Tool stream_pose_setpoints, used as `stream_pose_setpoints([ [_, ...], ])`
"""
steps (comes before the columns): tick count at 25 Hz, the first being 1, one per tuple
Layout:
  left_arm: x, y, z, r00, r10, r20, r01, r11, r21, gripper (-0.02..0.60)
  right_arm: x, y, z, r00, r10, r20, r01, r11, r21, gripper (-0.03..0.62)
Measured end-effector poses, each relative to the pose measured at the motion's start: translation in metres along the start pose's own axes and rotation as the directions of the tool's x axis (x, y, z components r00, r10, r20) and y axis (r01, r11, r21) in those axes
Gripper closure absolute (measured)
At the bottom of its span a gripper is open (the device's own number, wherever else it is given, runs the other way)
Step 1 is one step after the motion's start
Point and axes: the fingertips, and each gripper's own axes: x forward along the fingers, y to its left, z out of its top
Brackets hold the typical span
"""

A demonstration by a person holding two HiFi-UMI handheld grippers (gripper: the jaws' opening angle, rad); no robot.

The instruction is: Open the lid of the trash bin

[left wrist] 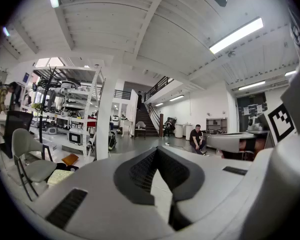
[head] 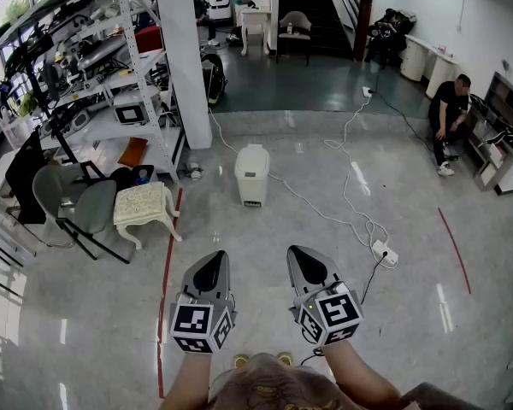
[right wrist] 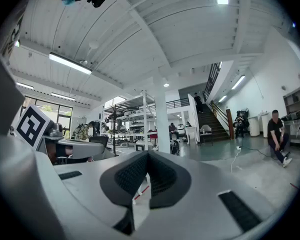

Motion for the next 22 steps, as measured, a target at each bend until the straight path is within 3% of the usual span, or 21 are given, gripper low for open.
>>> stream_pose_setpoints([
  [22, 0.019, -0.03, -0.008, 0.999, 0.044, -0.009, -0.044, 0.999, -0.015, 0.588, -0.022, -0.053, 0.009, 0.998, 0.055, 0.019, -0.055, 0.998, -0.013, 0.56],
])
